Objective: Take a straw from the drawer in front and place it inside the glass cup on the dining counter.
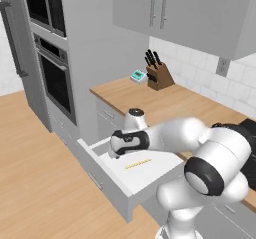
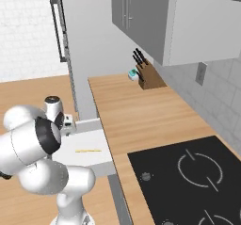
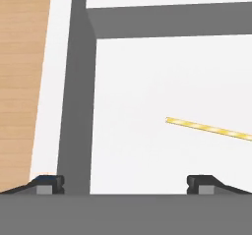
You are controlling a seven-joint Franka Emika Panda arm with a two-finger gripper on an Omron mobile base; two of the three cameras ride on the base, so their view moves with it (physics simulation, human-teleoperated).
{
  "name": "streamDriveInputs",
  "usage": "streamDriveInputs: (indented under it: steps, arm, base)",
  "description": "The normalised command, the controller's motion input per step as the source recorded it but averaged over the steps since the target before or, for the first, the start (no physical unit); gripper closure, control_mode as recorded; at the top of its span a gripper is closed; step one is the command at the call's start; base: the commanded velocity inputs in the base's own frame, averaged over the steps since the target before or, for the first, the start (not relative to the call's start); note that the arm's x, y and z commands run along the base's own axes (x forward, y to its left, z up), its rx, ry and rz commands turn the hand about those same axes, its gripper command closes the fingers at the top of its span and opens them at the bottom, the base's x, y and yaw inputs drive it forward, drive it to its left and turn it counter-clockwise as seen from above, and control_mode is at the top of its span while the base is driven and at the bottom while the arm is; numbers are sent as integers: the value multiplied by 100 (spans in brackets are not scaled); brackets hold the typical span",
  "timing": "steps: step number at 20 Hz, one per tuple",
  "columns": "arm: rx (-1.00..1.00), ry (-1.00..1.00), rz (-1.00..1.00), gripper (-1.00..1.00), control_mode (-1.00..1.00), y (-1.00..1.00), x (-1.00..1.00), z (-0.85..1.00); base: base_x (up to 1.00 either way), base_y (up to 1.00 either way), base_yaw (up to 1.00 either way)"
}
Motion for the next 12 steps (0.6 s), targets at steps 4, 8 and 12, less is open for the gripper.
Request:
streamDriveInputs:
  steps: [4, 8, 12]
  arm:
    - [0, 5, 0, -100, -100, -3, 47, -67]
    - [1, 1, 0, -100, -100, 0, 5, -60]
    - [6, 5, 0, -100, -100, 0, 0, -52]
  base:
    - [0, 0, 0]
    - [0, 0, 0]
    - [0, 0, 0]
